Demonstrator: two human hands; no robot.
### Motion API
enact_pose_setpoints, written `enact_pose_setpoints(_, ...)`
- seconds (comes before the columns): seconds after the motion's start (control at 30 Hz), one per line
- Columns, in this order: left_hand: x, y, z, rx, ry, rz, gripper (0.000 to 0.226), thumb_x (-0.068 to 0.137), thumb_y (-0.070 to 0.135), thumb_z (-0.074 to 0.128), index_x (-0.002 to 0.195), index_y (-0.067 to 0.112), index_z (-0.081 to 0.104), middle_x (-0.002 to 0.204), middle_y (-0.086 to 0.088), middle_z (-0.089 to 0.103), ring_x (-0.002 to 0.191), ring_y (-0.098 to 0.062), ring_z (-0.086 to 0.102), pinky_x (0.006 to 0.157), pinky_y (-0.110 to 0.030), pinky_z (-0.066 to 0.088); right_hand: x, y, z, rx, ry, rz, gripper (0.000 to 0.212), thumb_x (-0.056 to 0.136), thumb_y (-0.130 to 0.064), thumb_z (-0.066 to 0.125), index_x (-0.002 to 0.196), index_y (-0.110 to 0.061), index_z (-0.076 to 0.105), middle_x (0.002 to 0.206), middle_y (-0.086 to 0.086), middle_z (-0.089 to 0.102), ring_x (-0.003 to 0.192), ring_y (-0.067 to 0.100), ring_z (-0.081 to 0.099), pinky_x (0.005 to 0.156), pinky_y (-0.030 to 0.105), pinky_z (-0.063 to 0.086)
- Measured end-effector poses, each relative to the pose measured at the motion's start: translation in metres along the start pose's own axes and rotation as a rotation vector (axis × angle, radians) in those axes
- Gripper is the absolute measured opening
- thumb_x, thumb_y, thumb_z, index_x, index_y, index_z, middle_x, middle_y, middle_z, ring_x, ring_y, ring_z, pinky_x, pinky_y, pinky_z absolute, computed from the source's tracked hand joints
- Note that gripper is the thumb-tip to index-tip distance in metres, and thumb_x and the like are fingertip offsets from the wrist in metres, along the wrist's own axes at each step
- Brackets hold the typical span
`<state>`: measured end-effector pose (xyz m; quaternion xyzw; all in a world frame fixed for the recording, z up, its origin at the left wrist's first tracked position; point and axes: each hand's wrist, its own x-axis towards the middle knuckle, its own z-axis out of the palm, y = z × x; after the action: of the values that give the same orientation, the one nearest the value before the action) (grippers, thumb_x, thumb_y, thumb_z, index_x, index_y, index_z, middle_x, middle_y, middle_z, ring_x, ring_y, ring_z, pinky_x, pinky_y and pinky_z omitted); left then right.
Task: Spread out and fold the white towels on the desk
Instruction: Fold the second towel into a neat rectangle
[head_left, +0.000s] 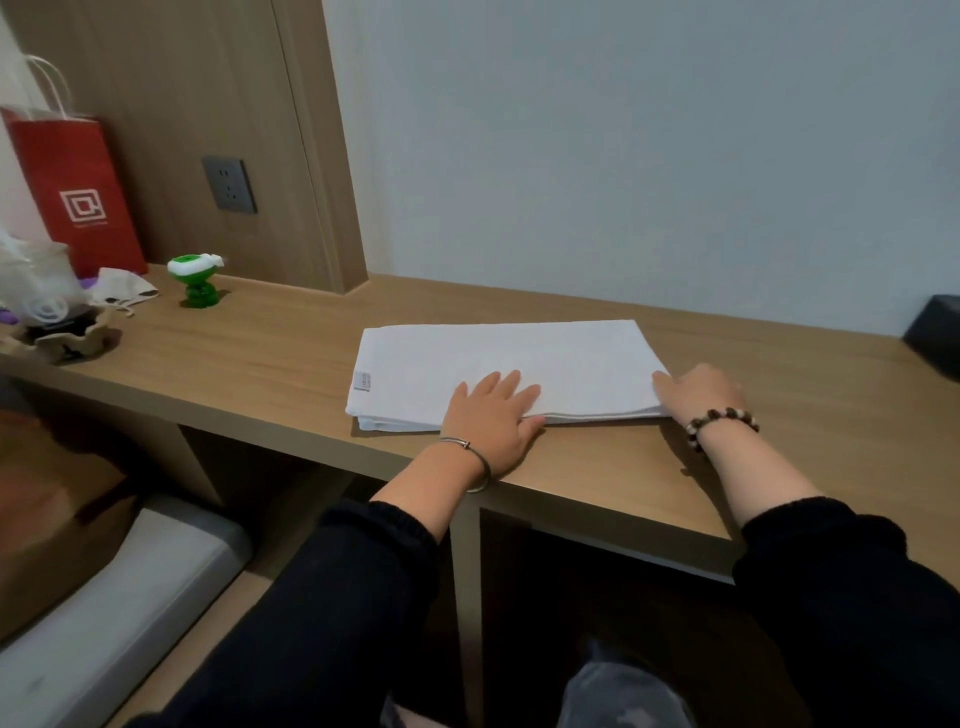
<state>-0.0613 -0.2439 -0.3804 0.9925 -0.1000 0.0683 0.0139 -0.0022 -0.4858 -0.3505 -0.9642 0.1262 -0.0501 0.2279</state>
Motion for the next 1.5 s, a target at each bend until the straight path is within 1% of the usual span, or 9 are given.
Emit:
enact_pose_setpoints(0.1, 0.001, -0.001, 0.004, -0.007, 0.038, -0.022, 0.053, 0.097, 0.053, 0.021, 0.147, 0.035, 0.020, 0.158, 0.004, 0.015, 0.145, -0.021, 0.013, 0.115, -0.049, 0.011, 0.009, 0.006, -0.005, 0.149, -0.090, -0.008, 0.042, 0.089, -0.036, 0.051, 0.059, -0.006, 0.051, 0.058, 0.009, 0.048, 0.058, 0.025, 0.048, 0.059, 0.030, 0.039)
enact_pose_setpoints(0.3, 0.001, -0.002, 0.007, -0.014, 0.061, -0.020, 0.052, 0.097, 0.050, 0.023, 0.147, 0.036, 0.020, 0.157, 0.005, 0.017, 0.144, -0.020, 0.014, 0.115, -0.048, 0.012, 0.022, 0.004, -0.010, 0.556, -0.011, -0.113, 0.033, 0.086, -0.022, 0.065, 0.057, -0.012, 0.053, 0.060, 0.002, 0.052, 0.064, 0.020, 0.048, 0.067, 0.032, 0.041)
enact_pose_setpoints(0.83, 0.003, -0.009, 0.006, -0.020, 0.023, -0.007, 0.046, 0.101, 0.040, 0.021, 0.147, 0.039, 0.017, 0.157, 0.008, 0.015, 0.145, -0.019, 0.011, 0.115, -0.048, 0.011, 0.020, 0.012, 0.008, 0.154, 0.082, -0.230, 0.025, 0.082, -0.033, 0.070, 0.067, -0.017, 0.058, 0.071, -0.005, 0.058, 0.075, 0.018, 0.057, 0.065, 0.029, 0.043)
enact_pose_setpoints(0.97, 0.003, -0.031, -0.007, 0.108, -0.051, -0.150, 0.052, 0.099, 0.025, 0.028, 0.147, 0.038, 0.014, 0.158, 0.005, 0.010, 0.145, -0.024, 0.004, 0.112, -0.057, 0.007, 0.001, -0.005, 0.008, 0.136, -0.003, -0.239, 0.028, 0.082, -0.035, 0.070, 0.063, -0.017, 0.061, 0.072, -0.007, 0.059, 0.079, 0.013, 0.057, 0.064, 0.026, 0.042)
enact_pose_setpoints(1.03, 0.000, -0.035, -0.012, 0.156, -0.031, -0.172, 0.056, 0.095, 0.019, 0.035, 0.147, 0.033, 0.019, 0.157, 0.001, 0.015, 0.145, -0.026, 0.007, 0.112, -0.056, 0.009, -0.012, -0.017, 0.012, 0.224, -0.076, -0.242, 0.025, 0.082, -0.030, 0.071, 0.063, -0.015, 0.066, 0.066, -0.007, 0.065, 0.074, 0.010, 0.062, 0.063, 0.025, 0.047)
enact_pose_setpoints(1.13, -0.006, -0.020, -0.011, -0.027, 0.156, 0.046, 0.042, 0.094, 0.019, 0.045, 0.136, 0.022, 0.047, 0.139, -0.004, 0.046, 0.131, -0.024, 0.034, 0.106, -0.041, 0.031, -0.036, -0.037, 0.022, 0.502, -0.224, -0.204, 0.015, 0.082, -0.016, 0.072, 0.069, -0.009, 0.068, 0.055, -0.002, 0.068, 0.055, 0.006, 0.067, 0.055, 0.018, 0.052)
enact_pose_setpoints(1.3, -0.017, 0.005, -0.006, -0.251, 0.305, 0.177, 0.025, 0.086, 0.014, 0.060, 0.109, 0.012, 0.070, 0.114, -0.007, 0.061, 0.109, -0.023, 0.049, 0.086, -0.032, 0.044, -0.050, -0.055, 0.025, 0.685, -0.469, -0.160, 0.013, 0.088, -0.009, 0.065, 0.082, 0.002, 0.067, 0.060, 0.007, 0.070, 0.060, 0.015, 0.070, 0.054, 0.021, 0.057)
enact_pose_setpoints(1.4, -0.018, 0.008, -0.006, -0.272, 0.312, 0.157, 0.025, 0.086, 0.023, 0.061, 0.105, 0.012, 0.072, 0.110, -0.002, 0.062, 0.107, -0.018, 0.048, 0.087, -0.026, 0.042, -0.030, -0.042, 0.017, 0.552, -0.266, -0.211, 0.016, 0.092, -0.008, 0.056, 0.081, -0.005, 0.068, 0.069, 0.009, 0.071, 0.062, 0.018, 0.069, 0.059, 0.031, 0.058)
enact_pose_setpoints(1.5, -0.015, 0.020, -0.009, -0.207, 0.284, 0.111, 0.036, 0.084, 0.045, 0.058, 0.098, 0.014, 0.071, 0.100, 0.002, 0.062, 0.099, -0.015, 0.050, 0.081, -0.029, 0.045, 0.001, -0.026, 0.014, 0.219, 0.024, -0.336, 0.036, 0.088, 0.000, 0.045, 0.113, -0.017, 0.064, 0.121, 0.008, 0.060, 0.110, 0.027, 0.057, 0.093, 0.038, 0.047)
